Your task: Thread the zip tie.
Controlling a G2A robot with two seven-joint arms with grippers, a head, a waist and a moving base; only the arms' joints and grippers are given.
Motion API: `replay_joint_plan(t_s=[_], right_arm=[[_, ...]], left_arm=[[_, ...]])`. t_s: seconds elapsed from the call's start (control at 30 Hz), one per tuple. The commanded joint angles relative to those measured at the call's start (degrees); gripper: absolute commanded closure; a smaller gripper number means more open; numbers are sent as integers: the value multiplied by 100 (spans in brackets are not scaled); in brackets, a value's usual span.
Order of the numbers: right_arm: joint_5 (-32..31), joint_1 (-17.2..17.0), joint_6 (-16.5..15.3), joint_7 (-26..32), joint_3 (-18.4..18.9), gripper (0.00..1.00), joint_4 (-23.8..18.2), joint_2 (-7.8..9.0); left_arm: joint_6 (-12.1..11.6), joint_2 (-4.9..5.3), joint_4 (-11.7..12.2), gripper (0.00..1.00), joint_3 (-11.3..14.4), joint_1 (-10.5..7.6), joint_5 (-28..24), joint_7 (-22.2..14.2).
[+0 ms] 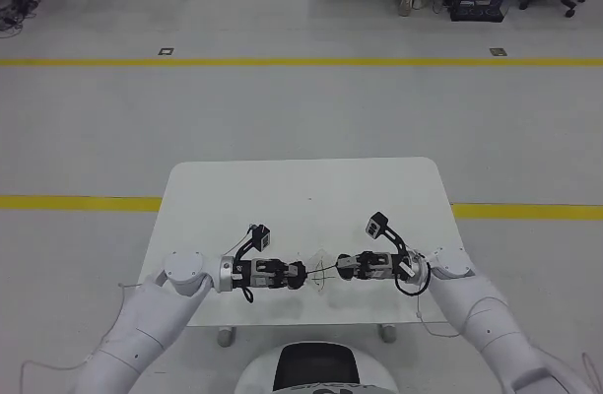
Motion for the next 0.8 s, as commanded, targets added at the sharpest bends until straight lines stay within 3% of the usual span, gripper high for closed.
replay_joint_plan(t_s=[0.0,0.23,0.27,0.3,0.33,0.77], right_arm=[[-13,-3,0,-1,9,98,3,-7],[-57,-1,0,-1,34,100,46,-25],[-61,2,0,-1,36,100,53,-28],[-64,3,0,-1,38,100,57,-31],[-66,5,0,-1,43,100,64,-35],[-126,-11,0,-156,122,100,102,-57]], left_arm=[[-1,8,0,100,15,-7,-5,6],[2,31,4,100,76,-36,0,56],[6,33,4,87,84,-39,-5,64],[18,37,7,21,90,-46,8,88],[35,40,1,0,100,-53,30,138],[37,40,-1,0,104,-54,30,146]])
